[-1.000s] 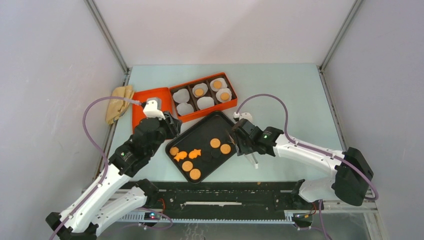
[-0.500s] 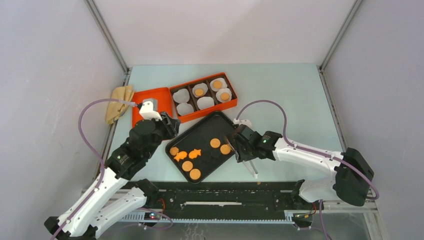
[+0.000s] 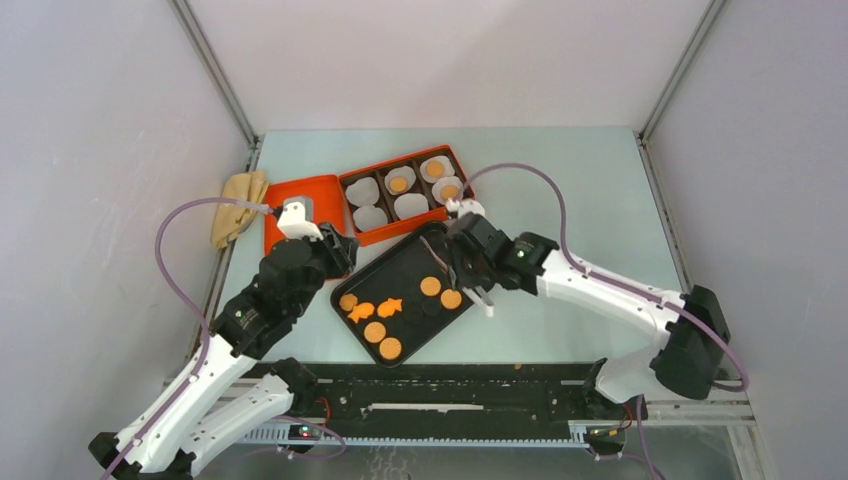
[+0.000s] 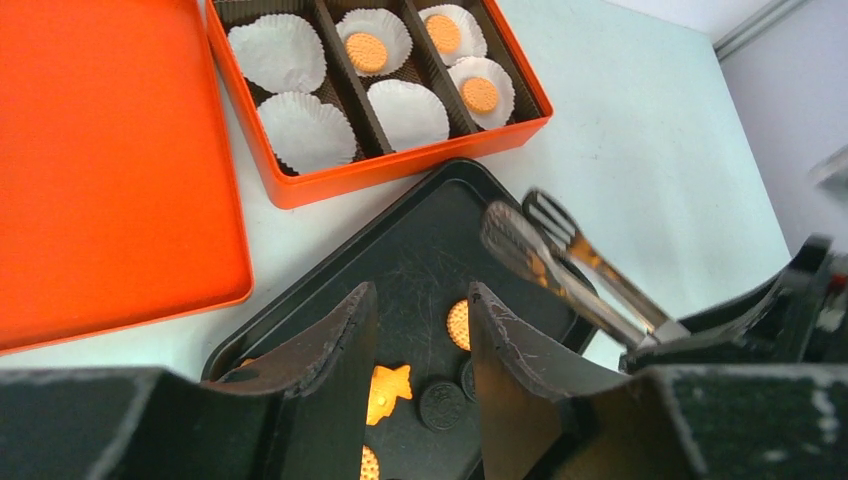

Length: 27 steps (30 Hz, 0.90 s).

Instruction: Pack the cookies

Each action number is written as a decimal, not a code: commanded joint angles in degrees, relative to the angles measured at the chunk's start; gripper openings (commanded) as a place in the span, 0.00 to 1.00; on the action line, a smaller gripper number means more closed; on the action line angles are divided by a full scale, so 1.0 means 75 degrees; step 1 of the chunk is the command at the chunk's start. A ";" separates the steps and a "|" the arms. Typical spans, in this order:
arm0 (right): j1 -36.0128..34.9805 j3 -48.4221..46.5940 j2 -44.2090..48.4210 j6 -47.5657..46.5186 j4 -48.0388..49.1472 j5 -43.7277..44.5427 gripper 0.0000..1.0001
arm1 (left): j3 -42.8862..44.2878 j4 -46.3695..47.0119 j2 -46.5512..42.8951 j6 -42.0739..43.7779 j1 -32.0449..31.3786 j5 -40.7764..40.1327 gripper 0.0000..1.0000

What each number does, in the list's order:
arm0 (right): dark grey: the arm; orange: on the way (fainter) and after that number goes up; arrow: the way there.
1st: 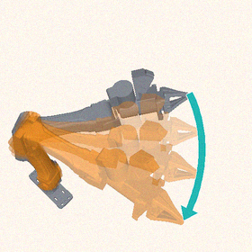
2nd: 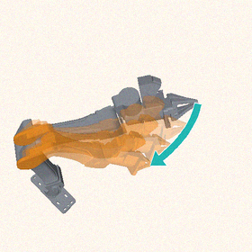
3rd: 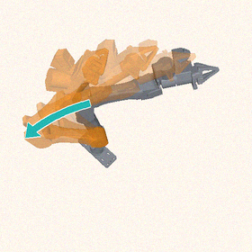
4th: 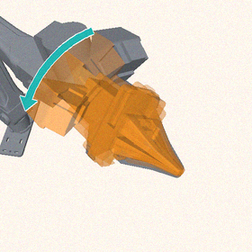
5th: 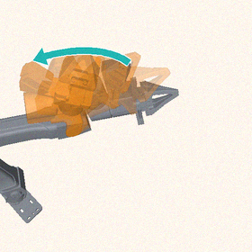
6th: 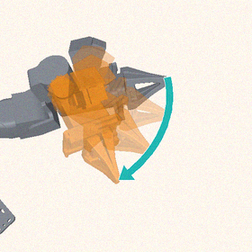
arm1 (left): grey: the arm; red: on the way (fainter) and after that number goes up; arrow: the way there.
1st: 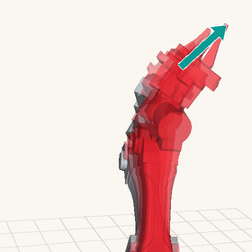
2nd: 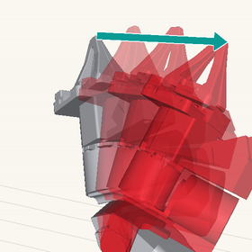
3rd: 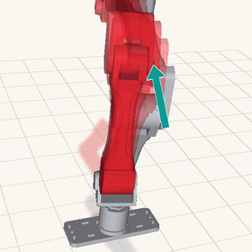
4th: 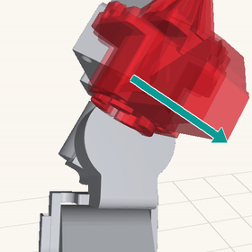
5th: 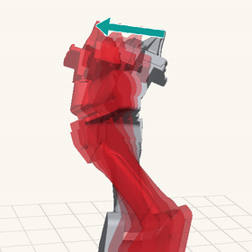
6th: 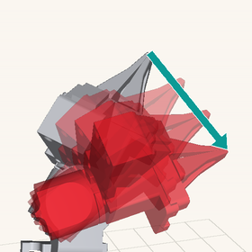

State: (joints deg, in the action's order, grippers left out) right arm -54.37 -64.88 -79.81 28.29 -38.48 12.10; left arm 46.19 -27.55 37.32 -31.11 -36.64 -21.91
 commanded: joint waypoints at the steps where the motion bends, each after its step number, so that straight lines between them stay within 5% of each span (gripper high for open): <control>1: 0.0245 -0.1614 -0.0802 -0.0906 0.0644 0.0020 0.31 | 0.0507 -0.0081 0.0039 -0.0057 0.0083 -0.0513 0.44; 11: 0.1032 -0.4662 -0.3834 -0.1633 0.0575 -0.0646 0.30 | 0.0635 -0.0496 -0.0068 0.0087 0.0260 -0.0874 0.44; 23: 0.1601 -0.4597 -0.4380 -0.1794 0.0887 -0.1147 0.30 | 0.0600 -0.0542 -0.0046 0.0125 0.0375 -0.0862 0.44; 27: 0.1611 -0.4672 -0.4545 -0.1785 0.0773 -0.1196 0.41 | 0.0591 -0.0499 0.0040 0.0106 0.0377 -0.0746 0.45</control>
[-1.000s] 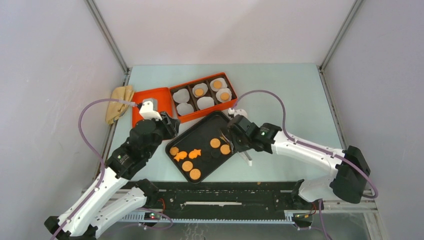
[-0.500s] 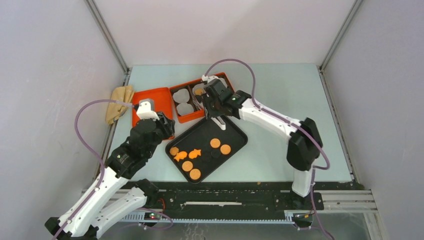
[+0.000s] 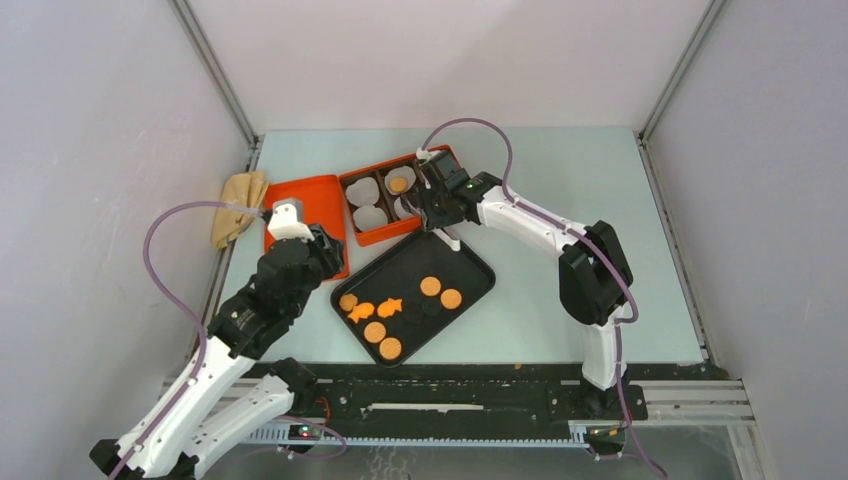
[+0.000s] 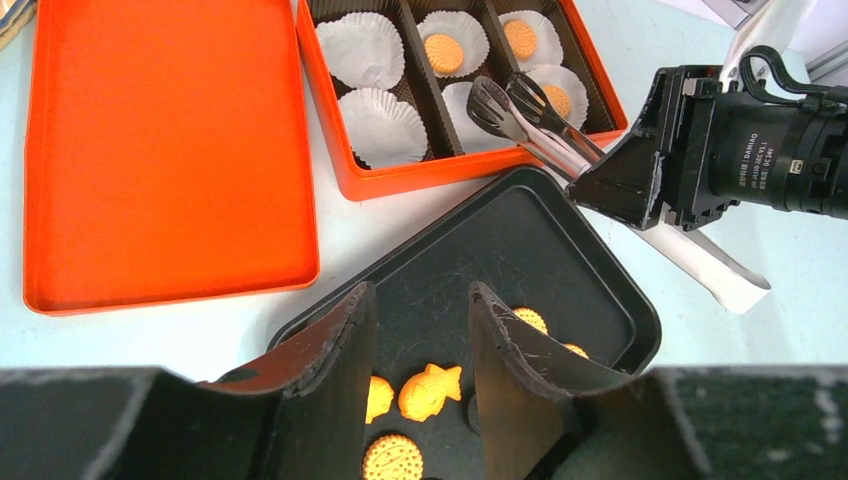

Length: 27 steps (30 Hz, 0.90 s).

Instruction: Pack the cookies

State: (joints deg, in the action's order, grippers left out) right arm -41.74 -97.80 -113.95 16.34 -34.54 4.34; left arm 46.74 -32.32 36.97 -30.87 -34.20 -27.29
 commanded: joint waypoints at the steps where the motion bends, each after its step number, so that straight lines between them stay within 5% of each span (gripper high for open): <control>1: -0.0072 -0.0300 -0.0023 -0.0185 0.0226 -0.0162 0.45 | 0.0511 0.0137 0.0105 0.0074 0.0048 -0.0002 0.45; 19: -0.0082 -0.0585 0.0175 -0.0161 0.0163 -0.0026 0.57 | 0.0416 0.0404 0.0049 0.0158 0.0064 0.0789 0.55; 27: -0.0663 0.0942 0.2314 -0.0070 0.0234 0.0506 0.55 | 0.0431 0.0442 0.0068 0.0130 0.0059 0.0771 0.55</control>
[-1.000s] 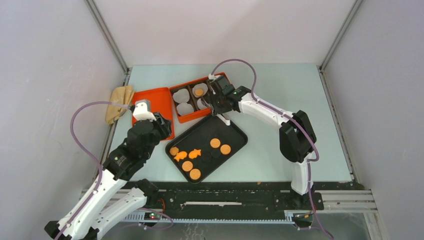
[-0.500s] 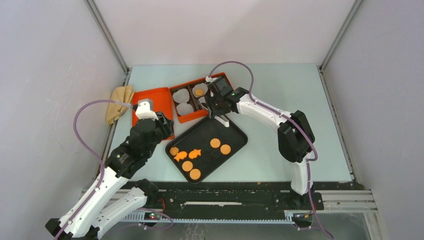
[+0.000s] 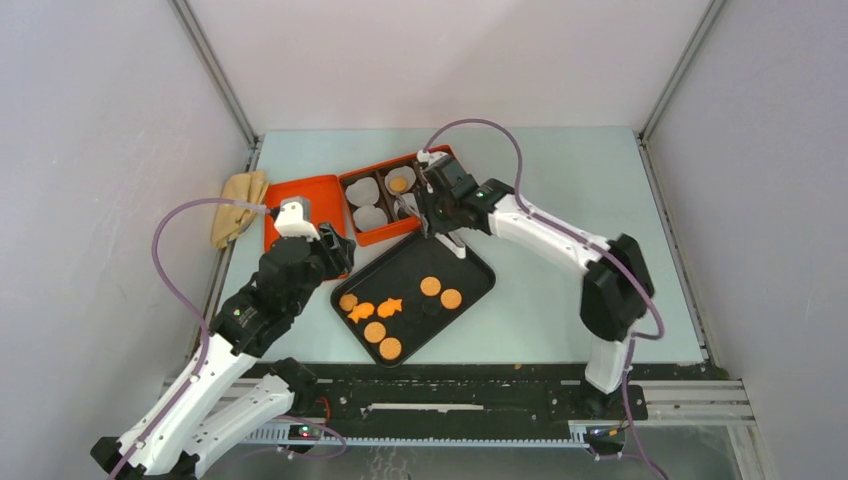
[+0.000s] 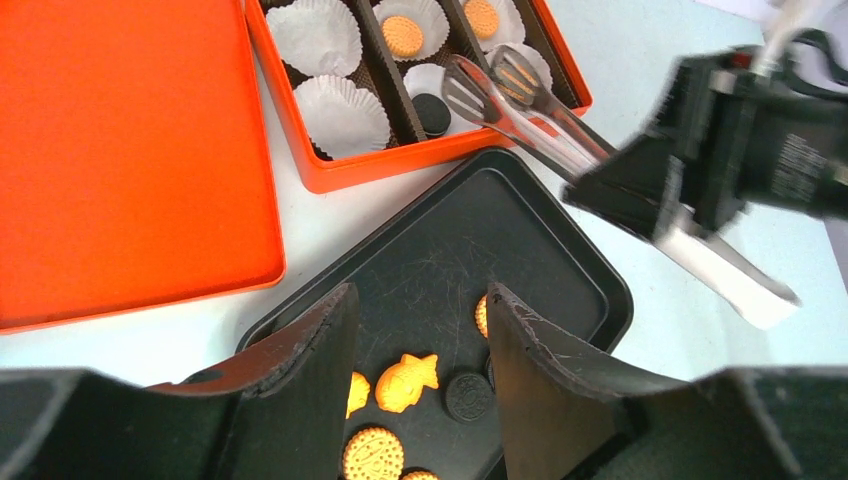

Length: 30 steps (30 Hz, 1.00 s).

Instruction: Pack the cookies

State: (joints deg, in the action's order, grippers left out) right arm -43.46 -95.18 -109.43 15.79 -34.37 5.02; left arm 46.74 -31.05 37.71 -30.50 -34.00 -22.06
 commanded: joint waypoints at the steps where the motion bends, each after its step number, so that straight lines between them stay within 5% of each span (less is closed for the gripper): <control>1: -0.0556 0.1089 0.2031 0.0026 0.0198 0.0576 0.55 | 0.0419 0.0273 0.0020 0.0056 0.0040 0.0084 0.55; 13: -0.1724 0.4598 0.4081 0.1574 -0.0111 0.0776 0.59 | 0.0383 0.0618 0.0522 -0.0152 0.0039 0.0657 0.55; 30: -0.2249 0.4941 0.3787 0.2147 0.0118 0.0343 0.61 | 0.0226 0.0459 0.0153 -0.0263 0.0033 0.0643 0.55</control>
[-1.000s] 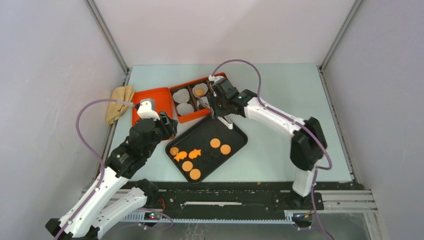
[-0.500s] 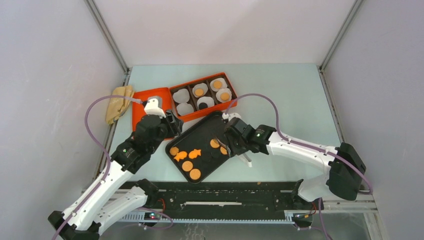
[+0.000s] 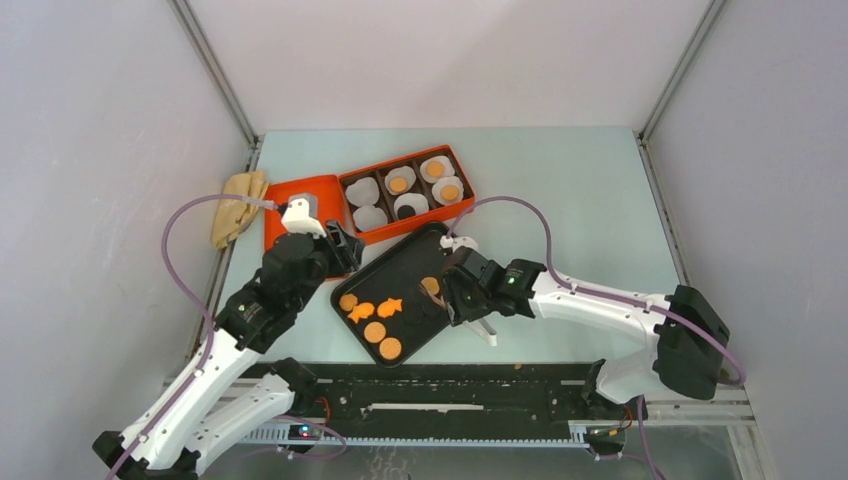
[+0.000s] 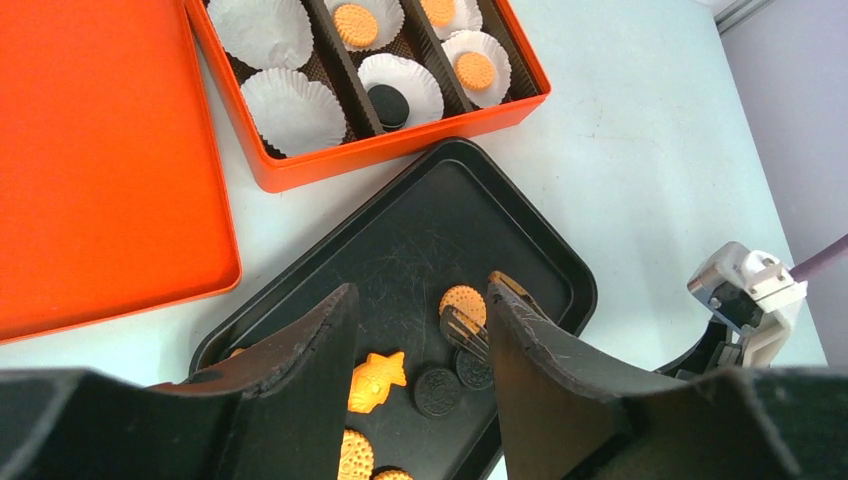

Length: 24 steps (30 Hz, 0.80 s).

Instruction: Pack the cookies

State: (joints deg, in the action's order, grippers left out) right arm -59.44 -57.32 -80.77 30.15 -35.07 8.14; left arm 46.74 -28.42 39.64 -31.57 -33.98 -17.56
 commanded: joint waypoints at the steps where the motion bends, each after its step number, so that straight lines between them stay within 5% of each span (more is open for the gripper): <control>1: -0.0131 -0.0113 -0.0085 0.0226 0.0170 -0.0074 0.61 | 0.0215 0.0112 -0.0114 -0.0117 0.0030 0.0054 0.55; 7: -0.0161 -0.0239 -0.0399 0.0195 -0.0044 0.0039 0.58 | 0.0100 0.0128 -0.0156 -0.0151 0.0036 0.0058 0.55; 15: -0.0155 -0.1785 -0.0798 -0.0480 -0.0502 0.0927 0.33 | 0.0210 0.0085 -0.0174 -0.0130 0.0032 0.0019 0.54; 24: 0.0351 -0.4100 -0.1612 -0.1518 -0.0361 0.0926 0.29 | 0.0518 -0.0260 -0.0318 -0.0121 0.0048 -0.0571 0.55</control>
State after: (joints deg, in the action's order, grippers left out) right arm -58.72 -80.29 -89.54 23.94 -40.05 13.63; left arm 46.74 -29.08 37.80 -32.10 -33.98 -18.74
